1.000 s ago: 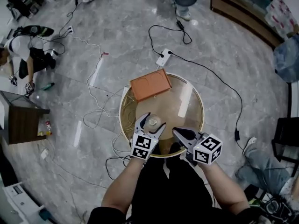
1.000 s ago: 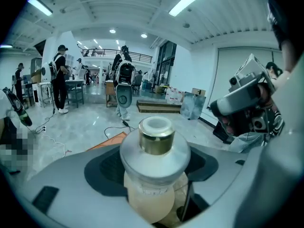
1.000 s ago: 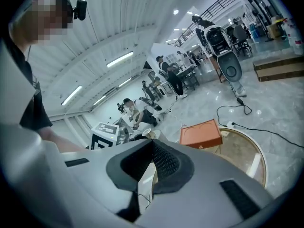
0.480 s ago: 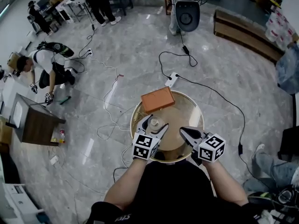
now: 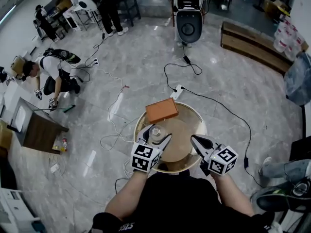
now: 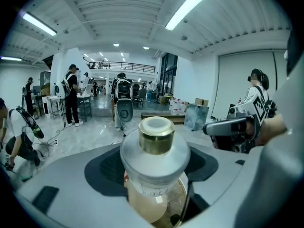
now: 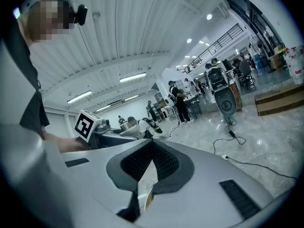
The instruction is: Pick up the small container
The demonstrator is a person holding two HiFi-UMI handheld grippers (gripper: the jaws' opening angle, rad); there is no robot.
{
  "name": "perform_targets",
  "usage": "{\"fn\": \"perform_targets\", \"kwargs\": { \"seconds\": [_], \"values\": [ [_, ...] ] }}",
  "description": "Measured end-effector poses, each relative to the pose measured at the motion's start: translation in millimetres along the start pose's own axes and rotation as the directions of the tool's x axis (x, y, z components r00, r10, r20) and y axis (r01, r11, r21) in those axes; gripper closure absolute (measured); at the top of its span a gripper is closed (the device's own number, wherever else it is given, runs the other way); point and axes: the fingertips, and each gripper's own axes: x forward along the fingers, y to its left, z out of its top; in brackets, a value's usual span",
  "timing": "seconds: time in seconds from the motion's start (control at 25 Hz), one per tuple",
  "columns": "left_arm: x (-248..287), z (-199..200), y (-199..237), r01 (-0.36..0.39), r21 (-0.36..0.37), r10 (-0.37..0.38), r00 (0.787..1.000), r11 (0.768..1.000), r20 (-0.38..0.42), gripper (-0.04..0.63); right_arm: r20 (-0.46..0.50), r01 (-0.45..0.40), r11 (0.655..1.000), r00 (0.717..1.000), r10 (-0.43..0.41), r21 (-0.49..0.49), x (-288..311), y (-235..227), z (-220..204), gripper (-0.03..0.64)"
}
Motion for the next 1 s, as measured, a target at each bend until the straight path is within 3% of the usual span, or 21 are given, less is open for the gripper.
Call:
{"fn": "perform_targets", "kwargs": {
  "seconds": [0.12,0.4,0.76,1.0],
  "values": [
    [-12,12,-8,-0.017,0.036,0.017,1.000,0.999,-0.005,0.252,0.056,0.000,0.997,0.998,0.004,-0.075,-13,6,25,0.604],
    [-34,37,-13,-0.066,0.026,0.065,0.997,0.998,0.029,0.252,0.107,-0.083,0.983,0.989,0.101,-0.163,-25,20,66,0.604],
    [-49,62,-10,-0.091,-0.006,0.091,0.993,0.996,0.077,0.252,0.142,-0.108,0.972,0.980,0.139,-0.206,-29,17,103,0.604],
    [-60,74,1,-0.099,0.017,0.097,0.992,0.995,0.086,0.252,0.148,-0.106,0.966,0.978,0.144,-0.236,-23,25,115,0.606]
  ]
}}
